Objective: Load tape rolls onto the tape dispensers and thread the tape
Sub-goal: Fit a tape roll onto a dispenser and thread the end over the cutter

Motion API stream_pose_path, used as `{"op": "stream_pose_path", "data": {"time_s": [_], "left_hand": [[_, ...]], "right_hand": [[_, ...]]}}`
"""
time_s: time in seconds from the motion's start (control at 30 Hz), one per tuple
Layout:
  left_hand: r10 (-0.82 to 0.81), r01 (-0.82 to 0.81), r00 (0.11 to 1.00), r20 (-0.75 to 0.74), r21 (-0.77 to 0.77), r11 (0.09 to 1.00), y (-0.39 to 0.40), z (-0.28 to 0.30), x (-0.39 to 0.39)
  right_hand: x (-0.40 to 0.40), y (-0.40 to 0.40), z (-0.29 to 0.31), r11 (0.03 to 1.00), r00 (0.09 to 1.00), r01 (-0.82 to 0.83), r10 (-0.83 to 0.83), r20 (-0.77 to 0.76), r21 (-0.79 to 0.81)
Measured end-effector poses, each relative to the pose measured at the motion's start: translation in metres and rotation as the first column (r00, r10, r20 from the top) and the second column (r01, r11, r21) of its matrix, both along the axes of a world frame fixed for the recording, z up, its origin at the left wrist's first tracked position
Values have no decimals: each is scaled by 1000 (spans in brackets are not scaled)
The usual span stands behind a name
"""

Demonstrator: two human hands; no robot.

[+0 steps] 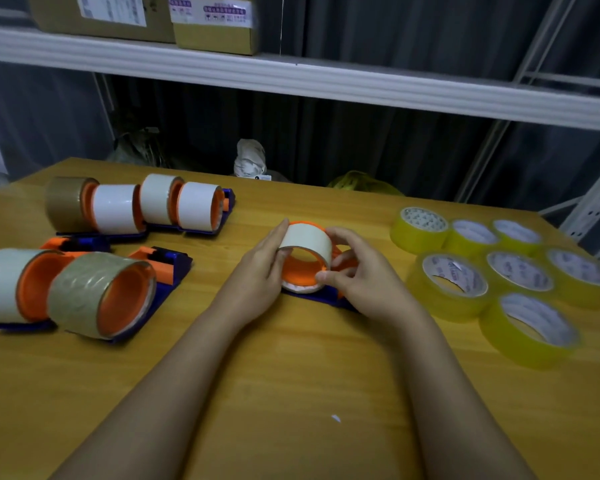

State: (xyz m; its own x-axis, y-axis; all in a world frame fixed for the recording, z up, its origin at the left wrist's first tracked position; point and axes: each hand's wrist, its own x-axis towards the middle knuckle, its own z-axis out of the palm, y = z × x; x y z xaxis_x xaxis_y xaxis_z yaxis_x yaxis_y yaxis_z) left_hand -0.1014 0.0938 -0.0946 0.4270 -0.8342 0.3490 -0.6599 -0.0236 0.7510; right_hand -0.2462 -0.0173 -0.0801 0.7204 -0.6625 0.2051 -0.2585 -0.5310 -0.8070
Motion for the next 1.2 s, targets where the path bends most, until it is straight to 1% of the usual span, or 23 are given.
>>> {"op": "stream_pose_path", "data": {"time_s": [0.2, 0.4, 0.63, 0.77, 0.83, 0.9, 0.97, 1.0, 1.07, 1.13, 1.2], "left_hand": [[47, -46, 998, 44, -29, 999, -1, 2, 0], [76, -72, 993, 89, -55, 996, -3, 0, 2], [129, -117, 984, 126, -98, 988, -5, 0, 0], [154, -143, 972, 178, -73, 987, -4, 1, -4], [145, -138, 974, 171, -54, 989, -3, 2, -7], [85, -86, 989, 122, 10, 996, -1, 3, -5], [21, -22, 1000, 17, 67, 998, 1, 7, -4], [11, -8, 999, -50, 51, 999, 3, 10, -6], [26, -33, 982, -187, -33, 999, 4, 15, -10], [34, -69, 935, -352, -89, 994, 4, 19, -12], [-24, -46, 829, -558, -110, 993, 3, 20, -11]], "right_hand": [[6, 7, -5, 987, 999, 51, -49, 11, -152], [10, 14, -8, 965, 997, 79, -80, 4, -250], [15, 19, -9, 954, 994, 112, -109, 24, -280], [16, 21, -8, 930, 993, 103, -119, -25, -353], [16, 19, -8, 915, 990, 84, -122, -72, -394], [14, 17, -9, 915, 984, 111, -156, -85, -389], [11, 13, -10, 921, 976, 196, -216, -20, -338], [10, 11, -12, 918, 969, 244, -244, 38, -312], [9, 9, -16, 914, 953, 289, -245, 179, -286], [11, 13, -17, 927, 924, 294, -214, 317, -232], [15, 19, -15, 953, 896, 274, -203, 396, -132]]}}
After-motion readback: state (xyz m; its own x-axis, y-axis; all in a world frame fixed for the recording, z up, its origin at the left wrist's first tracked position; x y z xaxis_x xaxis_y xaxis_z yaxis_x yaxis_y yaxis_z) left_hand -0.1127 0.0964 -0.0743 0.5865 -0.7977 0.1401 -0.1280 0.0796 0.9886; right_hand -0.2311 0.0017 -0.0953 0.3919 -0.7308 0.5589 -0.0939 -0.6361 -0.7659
